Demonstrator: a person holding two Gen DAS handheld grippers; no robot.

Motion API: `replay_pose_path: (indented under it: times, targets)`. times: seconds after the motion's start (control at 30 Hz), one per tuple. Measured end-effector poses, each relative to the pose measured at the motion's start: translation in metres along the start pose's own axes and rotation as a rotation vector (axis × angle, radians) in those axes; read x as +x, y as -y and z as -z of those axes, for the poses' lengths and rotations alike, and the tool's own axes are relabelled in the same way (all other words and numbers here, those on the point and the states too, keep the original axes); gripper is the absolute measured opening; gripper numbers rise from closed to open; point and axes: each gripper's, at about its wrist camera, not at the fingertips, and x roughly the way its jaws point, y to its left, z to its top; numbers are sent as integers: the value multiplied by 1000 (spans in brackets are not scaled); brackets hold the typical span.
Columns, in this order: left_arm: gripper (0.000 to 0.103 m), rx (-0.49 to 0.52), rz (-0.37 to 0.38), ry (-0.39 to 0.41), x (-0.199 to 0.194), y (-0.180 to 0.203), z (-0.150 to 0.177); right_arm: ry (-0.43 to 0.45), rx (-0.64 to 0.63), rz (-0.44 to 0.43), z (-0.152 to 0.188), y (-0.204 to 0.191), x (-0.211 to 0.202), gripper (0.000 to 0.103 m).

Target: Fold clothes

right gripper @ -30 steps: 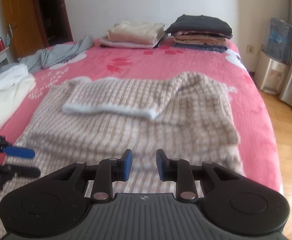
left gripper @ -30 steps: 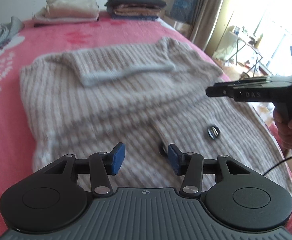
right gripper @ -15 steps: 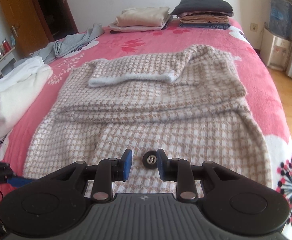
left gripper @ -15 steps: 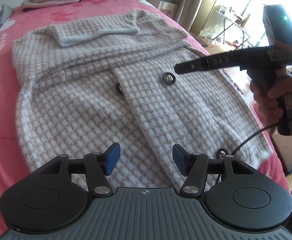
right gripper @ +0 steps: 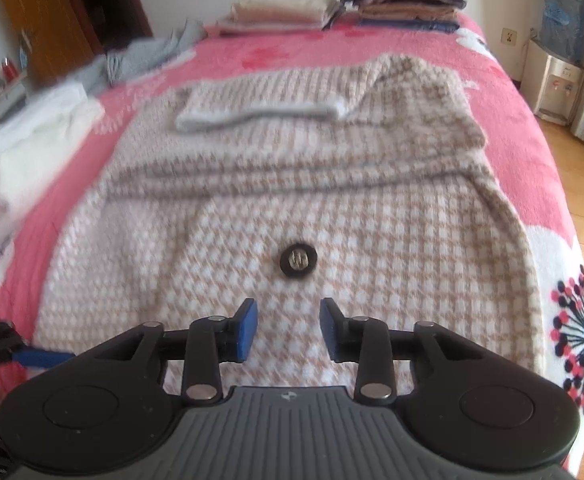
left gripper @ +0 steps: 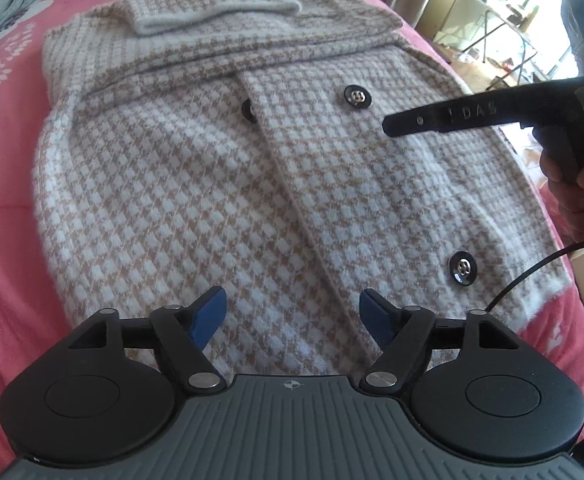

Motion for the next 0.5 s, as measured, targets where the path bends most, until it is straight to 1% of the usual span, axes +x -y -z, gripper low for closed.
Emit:
replay_pose_path:
  times: [0.1,0.13,0.2,0.33,0.5]
  targets:
    - [88,-47,-17,-35,5,-1,2,-49,-65,51,7,-6,10,41]
    - [92,-63,-20,-48,6,-2,2,-57,-78,60,9,-7,12,42]
    - [95,-79,-26,-57,8,-2,5,-55,-85,61,12,-6,14,44]
    - [99,-88,-53,-65,12,0,10,-52,-99,66,14,-7,17,48]
    - [102,-116,-75,-82,16,-1,15,-38,-109,85,16,-11,20,63]
